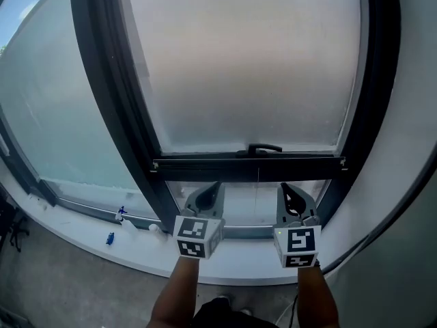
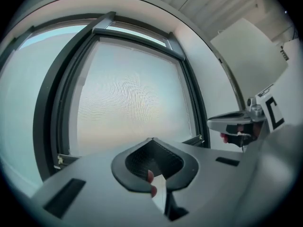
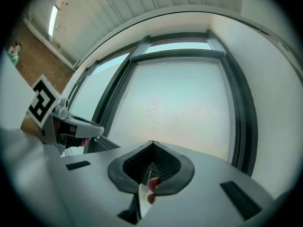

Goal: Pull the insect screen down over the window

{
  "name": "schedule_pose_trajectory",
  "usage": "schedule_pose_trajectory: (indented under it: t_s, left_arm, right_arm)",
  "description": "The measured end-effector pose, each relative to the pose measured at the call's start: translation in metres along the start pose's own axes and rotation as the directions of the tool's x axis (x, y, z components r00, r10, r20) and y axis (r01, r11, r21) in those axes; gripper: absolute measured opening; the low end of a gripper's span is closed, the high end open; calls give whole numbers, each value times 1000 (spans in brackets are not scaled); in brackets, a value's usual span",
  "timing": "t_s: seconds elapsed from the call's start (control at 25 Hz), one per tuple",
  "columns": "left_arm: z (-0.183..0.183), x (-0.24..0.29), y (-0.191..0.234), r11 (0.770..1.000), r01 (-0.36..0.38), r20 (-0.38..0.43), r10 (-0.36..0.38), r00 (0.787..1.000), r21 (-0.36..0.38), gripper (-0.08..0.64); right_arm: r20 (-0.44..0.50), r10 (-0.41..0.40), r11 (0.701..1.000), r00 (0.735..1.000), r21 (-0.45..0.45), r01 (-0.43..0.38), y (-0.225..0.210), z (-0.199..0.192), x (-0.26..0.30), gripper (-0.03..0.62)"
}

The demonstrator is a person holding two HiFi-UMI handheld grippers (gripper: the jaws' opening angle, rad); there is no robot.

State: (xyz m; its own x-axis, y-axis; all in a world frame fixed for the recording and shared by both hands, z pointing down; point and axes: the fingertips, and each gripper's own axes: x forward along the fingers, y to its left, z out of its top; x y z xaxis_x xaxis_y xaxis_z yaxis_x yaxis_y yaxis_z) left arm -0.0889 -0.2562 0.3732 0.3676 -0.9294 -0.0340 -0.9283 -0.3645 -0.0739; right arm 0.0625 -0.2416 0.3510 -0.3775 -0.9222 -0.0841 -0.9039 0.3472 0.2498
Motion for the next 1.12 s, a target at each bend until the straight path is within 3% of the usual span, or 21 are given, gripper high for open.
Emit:
schedule_pose_trajectory:
  t_s: [0.16,0.24,1.12]
  left_arm:
    - [-13,-24,-13,996,-26,-41,30,999,87,3]
    - [-15,-35,-18,995,-25,-40,29,999,94,3]
    - [-45,-128,-30,997,-26,-48,22,999,-68,3]
  right_arm:
    - [7,-19,999,1000,28,19,10,-18,-21,5]
    - [-12,-22,999,1000,30,22,8,-34,-25,5]
    - [-129,-51,992,990,104,64,63,-38,-109,5]
